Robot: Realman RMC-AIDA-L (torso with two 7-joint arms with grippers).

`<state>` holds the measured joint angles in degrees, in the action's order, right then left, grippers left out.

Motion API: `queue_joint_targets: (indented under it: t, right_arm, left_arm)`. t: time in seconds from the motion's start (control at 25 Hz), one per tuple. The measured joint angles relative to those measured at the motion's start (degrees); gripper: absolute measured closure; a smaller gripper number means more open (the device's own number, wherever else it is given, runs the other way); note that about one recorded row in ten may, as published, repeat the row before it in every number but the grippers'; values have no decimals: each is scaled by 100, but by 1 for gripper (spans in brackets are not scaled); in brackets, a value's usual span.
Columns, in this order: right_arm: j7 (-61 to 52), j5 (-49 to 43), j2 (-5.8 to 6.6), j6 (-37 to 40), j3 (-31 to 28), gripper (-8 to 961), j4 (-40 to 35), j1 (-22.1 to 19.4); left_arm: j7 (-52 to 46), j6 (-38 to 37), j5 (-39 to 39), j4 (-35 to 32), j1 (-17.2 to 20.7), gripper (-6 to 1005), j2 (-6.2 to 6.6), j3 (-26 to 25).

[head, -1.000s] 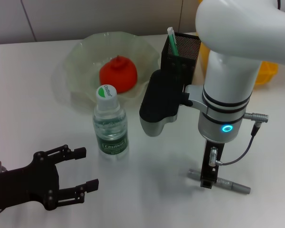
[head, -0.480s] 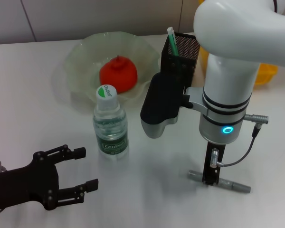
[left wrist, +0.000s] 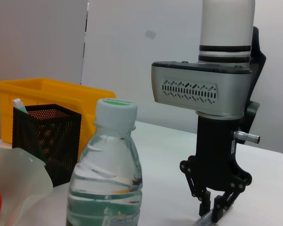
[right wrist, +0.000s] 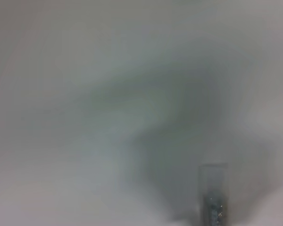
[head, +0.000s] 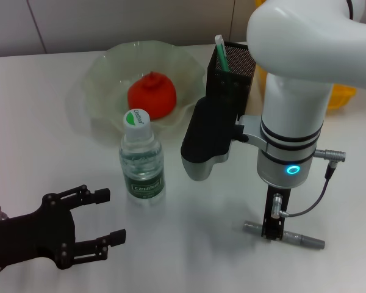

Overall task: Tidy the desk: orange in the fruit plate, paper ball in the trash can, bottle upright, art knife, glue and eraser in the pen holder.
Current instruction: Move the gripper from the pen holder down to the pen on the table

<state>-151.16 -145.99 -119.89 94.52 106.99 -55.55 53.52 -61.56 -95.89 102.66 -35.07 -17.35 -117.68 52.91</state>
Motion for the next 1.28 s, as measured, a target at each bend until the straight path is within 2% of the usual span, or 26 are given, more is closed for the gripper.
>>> queue_joint_targets:
  t: [0.64,1.28]
  right_arm:
    - [-10,120,1,14,39,740,-9,9]
    - [-28,176,1,-20,157,792,24,-1]
  left_arm:
    - [4,0,0,0,28,193,-7,0]
    - [33,0,0,0,44,193,0,0]
